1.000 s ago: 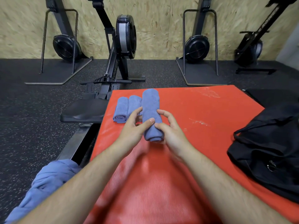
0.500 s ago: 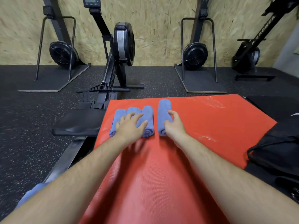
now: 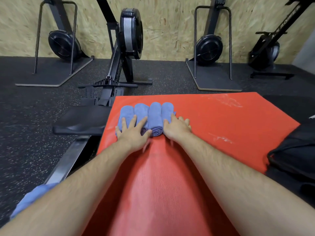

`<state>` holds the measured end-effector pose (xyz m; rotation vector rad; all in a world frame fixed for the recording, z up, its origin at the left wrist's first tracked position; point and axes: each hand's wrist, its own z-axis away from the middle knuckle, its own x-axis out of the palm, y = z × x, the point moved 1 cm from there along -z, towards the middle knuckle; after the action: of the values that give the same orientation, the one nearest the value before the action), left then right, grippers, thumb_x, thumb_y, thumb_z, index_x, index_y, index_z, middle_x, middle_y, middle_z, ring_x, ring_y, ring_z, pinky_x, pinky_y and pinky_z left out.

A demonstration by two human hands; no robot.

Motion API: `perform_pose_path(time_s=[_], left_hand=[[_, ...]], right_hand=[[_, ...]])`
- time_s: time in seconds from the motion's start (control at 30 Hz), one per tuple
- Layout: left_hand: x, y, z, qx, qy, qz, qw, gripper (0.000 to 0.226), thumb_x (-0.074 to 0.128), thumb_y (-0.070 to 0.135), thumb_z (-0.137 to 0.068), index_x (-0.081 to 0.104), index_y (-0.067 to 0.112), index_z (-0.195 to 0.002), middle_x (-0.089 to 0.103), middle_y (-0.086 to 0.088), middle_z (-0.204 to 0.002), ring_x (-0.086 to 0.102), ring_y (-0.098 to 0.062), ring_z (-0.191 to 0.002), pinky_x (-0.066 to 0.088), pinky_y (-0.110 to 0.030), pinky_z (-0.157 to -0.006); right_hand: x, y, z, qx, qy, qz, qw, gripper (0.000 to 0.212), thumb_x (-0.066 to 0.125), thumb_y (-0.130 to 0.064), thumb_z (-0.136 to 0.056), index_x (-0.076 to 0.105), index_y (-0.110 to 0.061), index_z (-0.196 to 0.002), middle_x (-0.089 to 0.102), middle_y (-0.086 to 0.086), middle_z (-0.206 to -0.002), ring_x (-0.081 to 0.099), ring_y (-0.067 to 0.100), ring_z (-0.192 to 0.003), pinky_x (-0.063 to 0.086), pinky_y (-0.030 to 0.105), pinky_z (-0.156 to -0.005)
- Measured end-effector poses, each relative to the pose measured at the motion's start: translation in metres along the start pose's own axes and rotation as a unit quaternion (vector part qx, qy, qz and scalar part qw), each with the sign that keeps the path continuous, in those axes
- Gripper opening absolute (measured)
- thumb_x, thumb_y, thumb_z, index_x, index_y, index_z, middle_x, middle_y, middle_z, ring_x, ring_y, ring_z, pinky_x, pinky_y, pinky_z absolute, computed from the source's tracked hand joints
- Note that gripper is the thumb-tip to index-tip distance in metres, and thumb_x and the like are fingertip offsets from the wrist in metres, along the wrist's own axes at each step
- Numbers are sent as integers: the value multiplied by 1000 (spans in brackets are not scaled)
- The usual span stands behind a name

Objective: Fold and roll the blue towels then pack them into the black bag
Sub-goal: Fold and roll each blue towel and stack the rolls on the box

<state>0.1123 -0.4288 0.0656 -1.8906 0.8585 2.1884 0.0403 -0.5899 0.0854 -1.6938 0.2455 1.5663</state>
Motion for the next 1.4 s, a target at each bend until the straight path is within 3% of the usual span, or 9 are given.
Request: perform_pose_path(time_s=[0.37, 0.47, 0.63, 0.73, 0.9, 1.07, 1.17, 1.3, 1.4], left_hand=[[-46, -38, 106, 40, 84, -6, 996, 57, 36, 57, -100, 20, 49, -154, 6, 9, -168, 6, -24, -154, 8, -57, -121], [-59, -77, 139, 51, 117, -39, 991, 53, 41, 43, -103, 27, 43, -154, 11, 4, -168, 15, -26, -152, 18, -55, -119], [-70, -149, 184, 36, 112, -42, 992, 55, 45, 45, -102, 30, 40, -154, 14, -2, -167, 21, -25, -151, 24, -51, -116], [-73, -194, 205, 24, 70, -81, 994, 58, 36, 50, -102, 24, 38, -157, 15, 0, -167, 21, -23, -151, 24, -48, -117], [-80, -261, 225, -7, -60, -118, 991, 71, 47, 41, -102, 8, 26, -160, 10, 0, -167, 22, -26, -150, 26, -49, -117], [-63, -323, 233, -75, -139, -128, 979, 79, 50, 41, -100, 2, 25, -160, 12, -1, -167, 21, -25, -150, 25, -49, -117], [-51, -348, 238, -112, -187, -124, 968, 76, 54, 38, -98, 12, 24, -160, 25, -6, -162, 34, -29, -144, 32, -42, -112], [-44, -358, 241, -93, -245, -118, 958, 50, 56, 23, -97, 41, 18, -145, 48, -12, -141, 53, -26, -107, 35, -23, -77], [-37, -367, 238, -75, -288, -120, 947, 63, 59, 20, -93, 34, 27, -151, 53, -7, -138, 56, -26, -110, 43, -27, -86]], right_hand=[[10, -56, 136, -212, 73, 104, 969, 53, 39, -44, -100, 40, -22, -148, 48, 12, -142, 37, 34, -129, 31, 45, -104], [34, -83, 173, -257, 63, 103, 959, 55, 43, -42, -99, 37, -21, -150, 47, 14, -142, 37, 35, -130, 33, 45, -104], [81, -131, 220, -317, 29, 108, 942, 59, 44, -39, -98, 33, -19, -152, 45, 16, -142, 34, 38, -133, 31, 47, -106], [111, -163, 243, -357, 20, 109, 928, 55, 49, -35, -95, 42, -16, -146, 52, 14, -133, 40, 38, -127, 36, 48, -100], [168, -208, 272, -393, -34, 146, 907, 62, 53, -33, -93, 34, -17, -149, 49, 11, -135, 38, 34, -126, 37, 43, -99], [227, -241, 293, -414, -92, 169, 890, 46, 51, -34, -96, 42, -20, -138, 47, 7, -139, 37, 32, -128, 35, 41, -101], [256, -249, 293, -391, -160, 161, 892, 49, 49, -34, -98, 39, -17, -143, 47, 8, -142, 37, 34, -134, 35, 43, -106], [288, -251, 288, -362, -227, 120, 896, 48, 52, -26, -95, 45, -18, -141, 54, 8, -138, 48, 31, -131, 42, 40, -106], [305, -251, 287, -335, -257, 107, 900, 56, 56, -35, -94, 40, -23, -146, 49, 12, -138, 46, 35, -129, 42, 44, -105]])
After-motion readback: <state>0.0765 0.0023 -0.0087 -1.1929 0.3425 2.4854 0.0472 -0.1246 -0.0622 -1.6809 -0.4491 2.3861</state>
